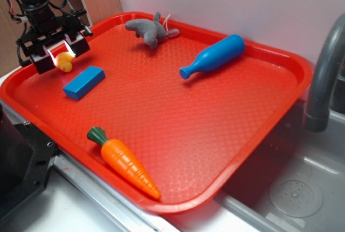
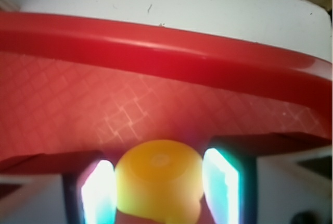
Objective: Grab the yellow duck.
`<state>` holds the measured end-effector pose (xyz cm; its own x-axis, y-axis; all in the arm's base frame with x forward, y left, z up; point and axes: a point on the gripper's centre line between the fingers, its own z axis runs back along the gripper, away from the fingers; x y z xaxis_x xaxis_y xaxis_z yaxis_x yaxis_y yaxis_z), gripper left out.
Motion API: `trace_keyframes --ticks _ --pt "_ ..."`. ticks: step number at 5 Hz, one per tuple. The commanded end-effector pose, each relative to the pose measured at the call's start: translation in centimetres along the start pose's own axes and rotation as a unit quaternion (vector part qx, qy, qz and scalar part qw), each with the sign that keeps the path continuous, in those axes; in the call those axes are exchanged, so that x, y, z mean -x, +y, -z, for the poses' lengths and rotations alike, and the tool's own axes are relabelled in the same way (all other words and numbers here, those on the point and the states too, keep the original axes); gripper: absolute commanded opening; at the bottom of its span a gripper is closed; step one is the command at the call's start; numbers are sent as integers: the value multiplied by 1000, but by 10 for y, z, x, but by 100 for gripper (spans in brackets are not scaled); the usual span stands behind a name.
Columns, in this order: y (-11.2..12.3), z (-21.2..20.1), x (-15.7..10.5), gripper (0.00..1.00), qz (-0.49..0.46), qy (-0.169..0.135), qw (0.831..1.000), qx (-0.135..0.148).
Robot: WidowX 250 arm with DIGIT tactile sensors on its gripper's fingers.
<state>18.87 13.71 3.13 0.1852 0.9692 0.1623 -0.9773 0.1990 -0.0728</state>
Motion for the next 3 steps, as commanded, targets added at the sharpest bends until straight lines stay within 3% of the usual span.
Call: trace_keyframes --ticks 1,2,3 --pt "-22 -96 19 0 205 35 975 75" --pt "-33 -133 37 0 311 69 946 61" --pt "-47 -168 59 0 402 140 902 66"
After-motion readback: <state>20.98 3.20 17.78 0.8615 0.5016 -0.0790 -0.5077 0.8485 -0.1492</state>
